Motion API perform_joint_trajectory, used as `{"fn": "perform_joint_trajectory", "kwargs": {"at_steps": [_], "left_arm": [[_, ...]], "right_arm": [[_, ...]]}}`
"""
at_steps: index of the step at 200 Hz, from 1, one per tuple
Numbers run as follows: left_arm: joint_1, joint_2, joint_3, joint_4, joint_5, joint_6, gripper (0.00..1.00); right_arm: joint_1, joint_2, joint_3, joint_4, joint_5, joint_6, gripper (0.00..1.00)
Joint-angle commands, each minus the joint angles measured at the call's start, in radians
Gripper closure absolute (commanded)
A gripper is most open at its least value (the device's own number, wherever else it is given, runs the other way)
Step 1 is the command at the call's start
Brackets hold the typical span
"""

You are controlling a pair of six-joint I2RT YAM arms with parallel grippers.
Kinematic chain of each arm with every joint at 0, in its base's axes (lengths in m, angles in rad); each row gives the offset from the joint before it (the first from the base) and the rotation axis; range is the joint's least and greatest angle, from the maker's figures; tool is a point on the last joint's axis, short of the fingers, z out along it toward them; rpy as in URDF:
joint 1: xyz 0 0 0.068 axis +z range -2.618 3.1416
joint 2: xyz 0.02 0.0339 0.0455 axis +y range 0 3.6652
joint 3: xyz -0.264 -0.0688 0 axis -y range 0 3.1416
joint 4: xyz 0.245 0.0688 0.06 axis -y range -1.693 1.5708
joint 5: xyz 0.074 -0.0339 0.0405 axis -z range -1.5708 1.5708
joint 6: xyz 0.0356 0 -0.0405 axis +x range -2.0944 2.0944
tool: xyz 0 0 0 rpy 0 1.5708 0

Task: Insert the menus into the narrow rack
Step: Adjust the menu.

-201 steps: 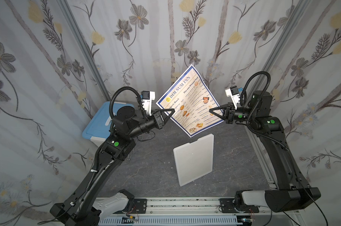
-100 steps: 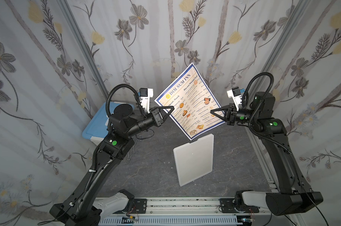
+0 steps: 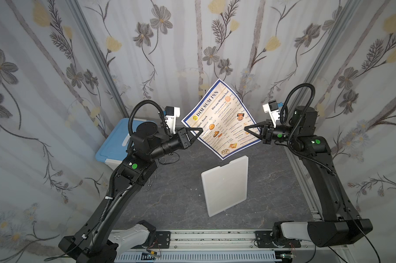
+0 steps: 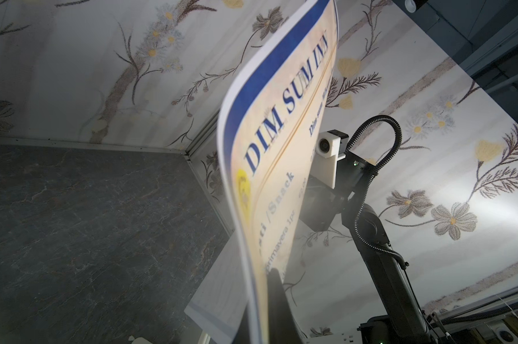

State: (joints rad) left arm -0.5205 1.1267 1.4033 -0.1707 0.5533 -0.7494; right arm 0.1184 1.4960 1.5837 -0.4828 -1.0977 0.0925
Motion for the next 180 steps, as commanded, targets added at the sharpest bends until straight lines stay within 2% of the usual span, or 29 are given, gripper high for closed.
{"fn": "perform_joint_trajectory", "kwargs": {"at_steps": [1, 48, 78, 82, 108, 129, 149, 165, 180], "left_arm": [[0.002, 0.004, 0.03, -0.01, 0.009, -0.013, 0.98], [0.005, 0.013, 0.083, -0.051, -0.005, -0.102, 0.99], [0.005, 0.009, 0.074, -0.05, -0.007, -0.071, 0.94], [0.005, 0.004, 0.065, -0.023, -0.003, -0.068, 0.91], [0.001, -0.036, -0.07, 0.256, 0.041, -0.058, 0.39], [-0.028, -0.043, -0.139, 0.348, 0.035, 0.038, 0.14], [-0.071, -0.02, -0.216, 0.517, -0.005, 0.085, 0.07], [-0.094, 0.024, -0.234, 0.623, -0.019, 0.097, 0.07], [-0.108, 0.053, -0.229, 0.655, -0.032, 0.158, 0.08]], "right_arm": [[0.001, 0.006, 0.007, -0.009, 0.0, -0.026, 0.98], [0.005, -0.015, -0.015, -0.003, -0.012, 0.028, 0.98], [0.004, -0.031, -0.032, 0.009, -0.038, 0.052, 0.98], [0.004, -0.032, -0.034, 0.018, -0.047, 0.058, 0.98], [0.009, -0.039, -0.039, 0.11, -0.121, 0.123, 0.99], [0.009, -0.046, -0.038, 0.168, -0.142, 0.167, 0.99], [0.009, -0.041, -0.023, 0.194, -0.158, 0.194, 0.99], [0.009, -0.042, -0.021, 0.23, -0.168, 0.232, 1.0], [0.009, -0.052, -0.021, 0.277, -0.186, 0.275, 1.0]]}}
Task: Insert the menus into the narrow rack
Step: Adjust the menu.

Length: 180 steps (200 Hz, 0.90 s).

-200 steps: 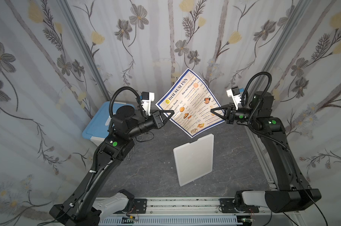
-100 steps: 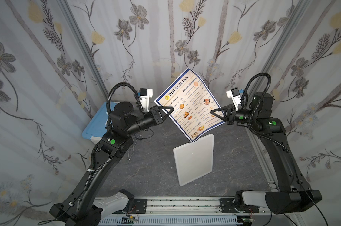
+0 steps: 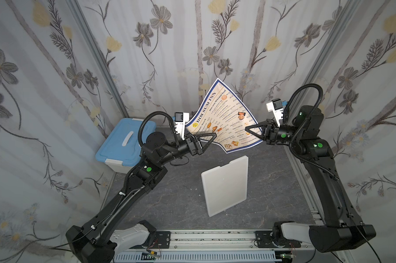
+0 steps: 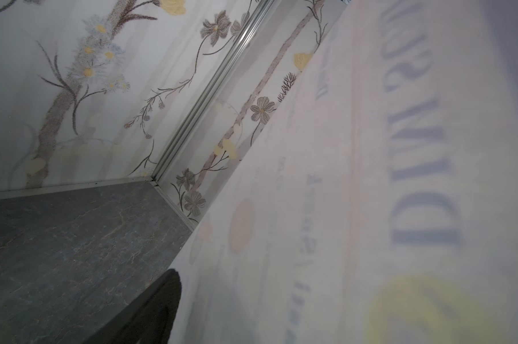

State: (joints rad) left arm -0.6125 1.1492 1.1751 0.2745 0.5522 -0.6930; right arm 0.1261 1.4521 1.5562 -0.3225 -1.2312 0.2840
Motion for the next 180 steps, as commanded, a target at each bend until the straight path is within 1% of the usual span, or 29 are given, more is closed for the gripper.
{"fn": "perform_joint_trajectory", "kwargs": {"at_steps": [1, 23, 37, 55, 74, 85, 105, 120, 131, 152, 168, 180], "left_arm": [[-0.018, 0.031, 0.001, 0.211, -0.031, 0.107, 0.08], [-0.022, 0.035, 0.001, 0.25, -0.077, 0.211, 0.09], [-0.011, 0.022, 0.007, 0.27, -0.1, 0.256, 0.06], [0.018, 0.013, 0.017, 0.314, -0.065, 0.248, 0.05], [0.032, 0.01, 0.023, 0.349, -0.036, 0.242, 0.05], [0.037, 0.017, 0.023, 0.388, -0.039, 0.238, 0.08], [0.047, 0.054, 0.042, 0.515, -0.037, 0.18, 0.1], [0.047, 0.106, 0.094, 0.599, -0.002, 0.115, 0.11], [0.047, 0.177, 0.138, 0.658, 0.031, 0.06, 0.11], [0.047, 0.272, 0.218, 0.769, 0.084, -0.029, 0.06], [0.044, 0.324, 0.271, 0.784, 0.133, -0.071, 0.0], [0.041, 0.347, 0.32, 0.782, 0.155, -0.077, 0.0]], "right_arm": [[0.001, -0.009, 0.006, 0.121, -0.053, 0.085, 1.0], [0.001, -0.037, 0.001, 0.217, -0.069, 0.177, 1.0], [0.001, -0.059, 0.01, 0.264, -0.063, 0.224, 1.0], [0.001, -0.09, 0.032, 0.3, -0.028, 0.281, 1.0], [0.001, -0.12, 0.033, 0.397, -0.007, 0.379, 1.0], [0.003, -0.132, 0.033, 0.436, 0.008, 0.424, 1.0], [0.006, -0.146, 0.046, 0.476, 0.024, 0.478, 1.0], [0.01, -0.153, 0.045, 0.53, 0.033, 0.535, 1.0], [0.013, -0.155, 0.046, 0.58, 0.036, 0.585, 1.0], [0.014, -0.162, 0.061, 0.636, 0.053, 0.652, 1.0], [0.014, -0.168, 0.068, 0.678, 0.075, 0.708, 1.0], [0.014, -0.172, 0.075, 0.683, 0.096, 0.732, 1.0]]}}
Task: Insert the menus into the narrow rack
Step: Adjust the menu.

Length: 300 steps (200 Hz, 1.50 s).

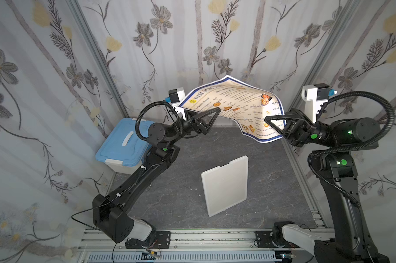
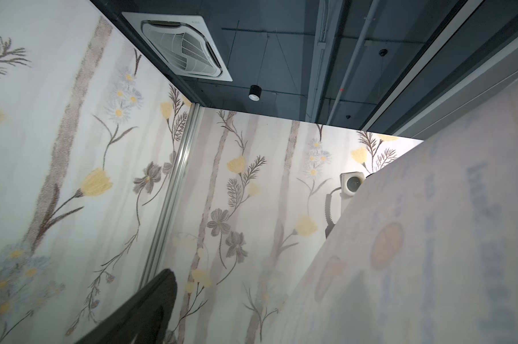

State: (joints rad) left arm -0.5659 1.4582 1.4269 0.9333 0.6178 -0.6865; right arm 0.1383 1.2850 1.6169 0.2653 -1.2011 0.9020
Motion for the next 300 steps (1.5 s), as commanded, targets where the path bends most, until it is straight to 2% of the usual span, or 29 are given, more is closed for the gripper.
{"fn": "perform_joint_trajectory", "kwargs": {"at_steps": [1, 16, 40, 49, 67, 80, 102, 116, 131, 144, 149, 170, 188, 196, 208, 216, 234, 260, 273, 290, 300], "left_arm": [[-0.006, 0.04, 0.07, 0.123, 0.09, -0.084, 0.0], [-0.005, 0.074, 0.097, 0.124, 0.092, -0.101, 0.01], [-0.022, 0.143, 0.154, 0.224, 0.091, -0.188, 0.13], [-0.031, 0.165, 0.187, 0.235, 0.112, -0.22, 0.2], [-0.05, 0.174, 0.208, 0.223, 0.152, -0.245, 0.26], [-0.061, 0.165, 0.218, 0.165, 0.188, -0.244, 0.34], [-0.071, 0.137, 0.214, 0.082, 0.248, -0.231, 0.53], [-0.071, 0.11, 0.188, 0.038, 0.261, -0.22, 0.71], [-0.072, 0.068, 0.158, -0.025, 0.263, -0.171, 0.81], [-0.069, 0.029, 0.143, -0.119, 0.256, -0.113, 0.97], [-0.068, 0.012, 0.139, -0.161, 0.253, -0.082, 1.0], [-0.062, -0.067, 0.115, -0.358, 0.223, 0.057, 1.0], [-0.054, -0.113, 0.116, -0.506, 0.213, 0.149, 1.0], [-0.054, -0.136, 0.118, -0.585, 0.215, 0.203, 1.0], [-0.051, -0.181, 0.119, -0.75, 0.216, 0.333, 1.0], [-0.051, -0.218, 0.118, -0.878, 0.204, 0.439, 1.0], [-0.051, -0.29, 0.111, -1.079, 0.182, 0.593, 1.0], [-0.052, -0.309, 0.162, -1.297, 0.197, 0.696, 1.0], [-0.048, -0.302, 0.189, -1.41, 0.2, 0.732, 1.0], [-0.042, -0.303, 0.192, -1.488, 0.194, 0.719, 1.0], [-0.042, -0.302, 0.212, -1.547, 0.162, 0.734, 1.0]], "right_arm": [[0.002, -0.006, 0.015, 0.095, 0.068, 0.117, 1.0], [0.003, -0.006, 0.007, 0.132, 0.088, 0.174, 1.0], [0.004, -0.009, -0.022, 0.171, 0.121, 0.244, 1.0], [0.006, -0.011, -0.027, 0.154, 0.127, 0.237, 1.0], [0.004, -0.016, -0.03, 0.079, 0.137, 0.18, 1.0], [0.004, -0.016, -0.03, 0.034, 0.137, 0.141, 1.0], [-0.002, -0.009, -0.02, -0.027, 0.138, 0.082, 0.99], [-0.003, 0.003, -0.002, -0.074, 0.14, 0.036, 0.99], [-0.003, 0.019, 0.017, -0.121, 0.138, -0.009, 0.98], [-0.003, 0.022, 0.021, -0.153, 0.144, -0.044, 0.95], [-0.003, 0.021, 0.023, -0.173, 0.149, -0.065, 0.94], [-0.002, 0.019, 0.031, -0.254, 0.167, -0.153, 0.84], [0.0, 0.013, 0.031, -0.29, 0.175, -0.203, 0.53], [0.0, 0.009, 0.031, -0.302, 0.18, -0.227, 0.37], [-0.001, -0.003, 0.031, -0.334, 0.203, -0.276, 0.11], [-0.002, -0.015, 0.024, -0.359, 0.228, -0.319, 0.01], [-0.002, -0.02, -0.024, -0.324, 0.222, -0.346, 0.0], [0.05, 0.016, -0.085, -0.269, 0.194, -0.351, 0.01], [0.091, 0.051, -0.087, -0.291, 0.186, -0.396, 0.02], [0.111, 0.097, -0.071, -0.368, 0.199, -0.475, 0.03], [0.106, 0.111, -0.071, -0.415, 0.25, -0.51, 0.02]]}}
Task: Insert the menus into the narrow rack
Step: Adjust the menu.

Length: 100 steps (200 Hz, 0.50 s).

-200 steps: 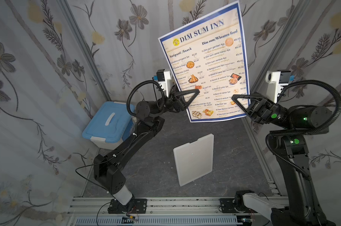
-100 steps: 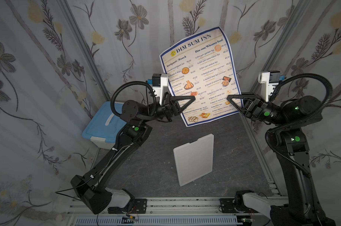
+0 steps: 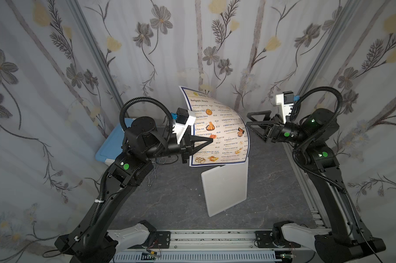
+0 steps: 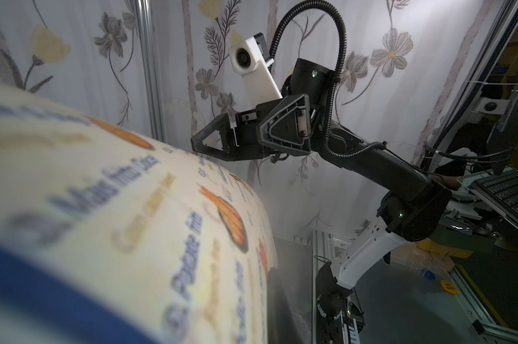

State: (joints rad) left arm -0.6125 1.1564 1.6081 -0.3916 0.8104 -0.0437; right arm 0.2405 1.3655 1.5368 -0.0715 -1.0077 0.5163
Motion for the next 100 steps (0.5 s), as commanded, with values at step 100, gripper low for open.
{"fn": "perform_joint_trajectory", "kwargs": {"at_steps": [100], "left_arm": [[-0.516, 0.347, 0.732, -1.031, -0.975, 0.847, 1.0]], "right_arm": [[-0.055, -0.219, -0.352, 0.058, -0.069, -0.344, 0.0]]}}
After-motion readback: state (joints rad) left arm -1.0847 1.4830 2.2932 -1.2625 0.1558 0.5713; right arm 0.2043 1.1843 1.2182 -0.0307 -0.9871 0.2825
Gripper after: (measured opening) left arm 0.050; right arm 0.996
